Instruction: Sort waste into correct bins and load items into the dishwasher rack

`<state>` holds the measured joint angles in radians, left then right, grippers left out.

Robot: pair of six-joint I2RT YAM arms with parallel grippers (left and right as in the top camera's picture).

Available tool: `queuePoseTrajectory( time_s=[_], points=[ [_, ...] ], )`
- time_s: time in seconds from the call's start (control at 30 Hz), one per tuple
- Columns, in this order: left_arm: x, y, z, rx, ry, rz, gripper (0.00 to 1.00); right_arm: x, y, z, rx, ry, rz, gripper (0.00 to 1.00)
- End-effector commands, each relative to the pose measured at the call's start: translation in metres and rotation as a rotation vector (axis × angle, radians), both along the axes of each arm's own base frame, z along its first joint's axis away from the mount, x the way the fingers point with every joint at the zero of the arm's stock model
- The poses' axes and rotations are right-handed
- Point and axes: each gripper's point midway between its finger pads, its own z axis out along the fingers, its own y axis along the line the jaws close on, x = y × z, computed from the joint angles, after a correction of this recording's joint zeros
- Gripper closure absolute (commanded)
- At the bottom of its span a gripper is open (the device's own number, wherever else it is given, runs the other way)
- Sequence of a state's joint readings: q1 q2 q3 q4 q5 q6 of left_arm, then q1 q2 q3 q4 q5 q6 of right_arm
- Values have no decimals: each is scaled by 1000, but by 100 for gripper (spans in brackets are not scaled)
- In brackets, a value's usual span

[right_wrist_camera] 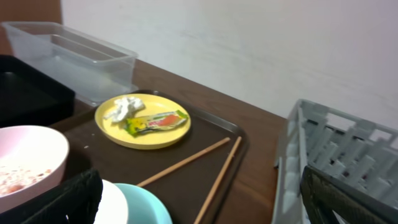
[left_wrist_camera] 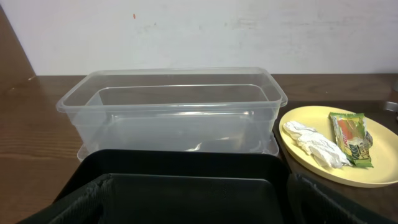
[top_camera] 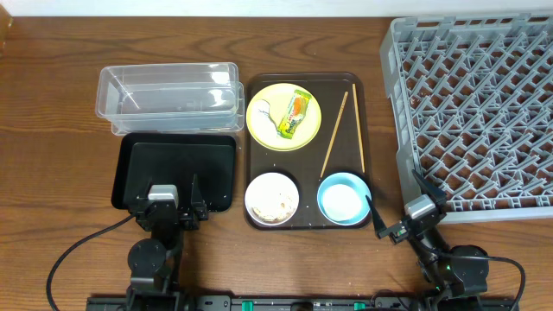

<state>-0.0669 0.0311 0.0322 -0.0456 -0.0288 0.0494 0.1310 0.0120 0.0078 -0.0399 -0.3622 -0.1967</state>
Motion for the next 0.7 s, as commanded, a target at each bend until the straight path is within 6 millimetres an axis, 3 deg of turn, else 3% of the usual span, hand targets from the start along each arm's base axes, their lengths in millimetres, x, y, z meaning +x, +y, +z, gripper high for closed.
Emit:
queuePoseTrajectory(
  time_s=[0.0,0.13,0.37,0.5,0.67],
  points=[
    [0,2,-20,-1,52,12,10,-7,11,2,-4,-17,76,1],
    [0,2,-20,-1,52,12,10,-12,18,14,53,-33,127,1],
    [0,2,-20,-1,52,12,10,-19,16,48,259,106,112,1],
    [0,2,-20,-1,52,11,9,-23,14,79,252,196,91,1],
    [0,2,-20,-1,52,11,10,-9,16,121,191,352,75,1]
  ],
)
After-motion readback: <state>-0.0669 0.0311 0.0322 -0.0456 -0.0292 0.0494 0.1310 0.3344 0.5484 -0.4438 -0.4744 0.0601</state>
